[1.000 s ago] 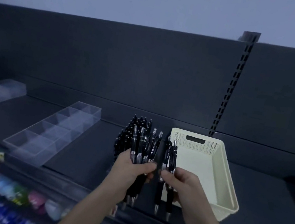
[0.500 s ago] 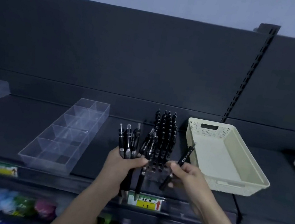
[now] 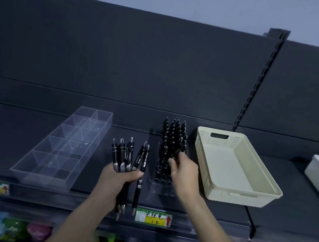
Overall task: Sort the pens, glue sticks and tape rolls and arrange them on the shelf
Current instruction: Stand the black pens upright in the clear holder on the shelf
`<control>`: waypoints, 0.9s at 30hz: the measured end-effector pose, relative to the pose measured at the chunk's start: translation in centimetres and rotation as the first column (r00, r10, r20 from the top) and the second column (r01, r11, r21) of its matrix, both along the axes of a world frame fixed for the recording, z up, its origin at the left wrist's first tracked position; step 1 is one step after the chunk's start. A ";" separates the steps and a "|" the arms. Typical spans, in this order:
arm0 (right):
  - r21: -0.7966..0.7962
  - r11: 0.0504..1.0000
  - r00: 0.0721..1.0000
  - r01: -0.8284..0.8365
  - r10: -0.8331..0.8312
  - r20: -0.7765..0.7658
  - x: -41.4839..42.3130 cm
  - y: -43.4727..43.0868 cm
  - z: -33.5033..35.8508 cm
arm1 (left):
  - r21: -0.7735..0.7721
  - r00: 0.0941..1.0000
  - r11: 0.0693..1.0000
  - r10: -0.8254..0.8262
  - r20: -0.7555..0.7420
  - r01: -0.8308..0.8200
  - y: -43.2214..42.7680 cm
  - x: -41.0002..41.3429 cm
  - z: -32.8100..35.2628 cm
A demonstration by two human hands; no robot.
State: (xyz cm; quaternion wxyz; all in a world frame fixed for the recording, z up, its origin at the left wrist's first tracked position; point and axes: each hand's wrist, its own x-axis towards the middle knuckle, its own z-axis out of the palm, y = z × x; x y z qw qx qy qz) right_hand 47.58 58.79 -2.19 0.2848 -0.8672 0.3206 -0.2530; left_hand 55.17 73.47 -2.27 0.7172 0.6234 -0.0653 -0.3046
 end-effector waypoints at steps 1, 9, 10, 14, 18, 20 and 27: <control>-0.030 1.000 1.000 0.000 0.000 -0.013 0.3 0.0 -0.2 | -0.002 1.000 1.000 0.001 0.002 -0.001 0.0 0.1 -0.1; -0.061 0.998 0.988 0.015 -0.024 -0.150 0.8 0.5 -3.2 | -0.021 1.000 1.000 0.020 0.008 -0.020 0.3 1.2 -0.8; -0.070 0.997 0.986 0.022 -0.033 -0.162 0.8 0.4 -3.4 | -0.023 1.000 1.000 0.017 0.008 -0.017 0.3 1.3 -0.8; -0.025 0.997 0.980 0.070 -0.073 -0.183 1.0 0.2 -3.3 | -0.017 1.000 1.000 -0.004 0.014 0.005 0.2 1.6 -0.9; 0.057 0.995 0.980 0.081 -0.070 -0.184 0.9 0.2 -3.4 | -0.017 0.999 0.999 -0.029 0.014 0.029 -0.2 1.6 -0.9; 0.064 0.995 0.979 0.081 -0.068 -0.192 0.9 0.1 -3.3 | -0.008 0.999 0.999 -0.051 0.021 0.051 -0.5 1.5 -0.9; 0.176 0.982 0.996 0.073 -0.080 0.032 -1.2 1.1 -0.8 | -0.009 0.992 0.993 -0.121 0.025 0.122 -1.1 1.2 -0.6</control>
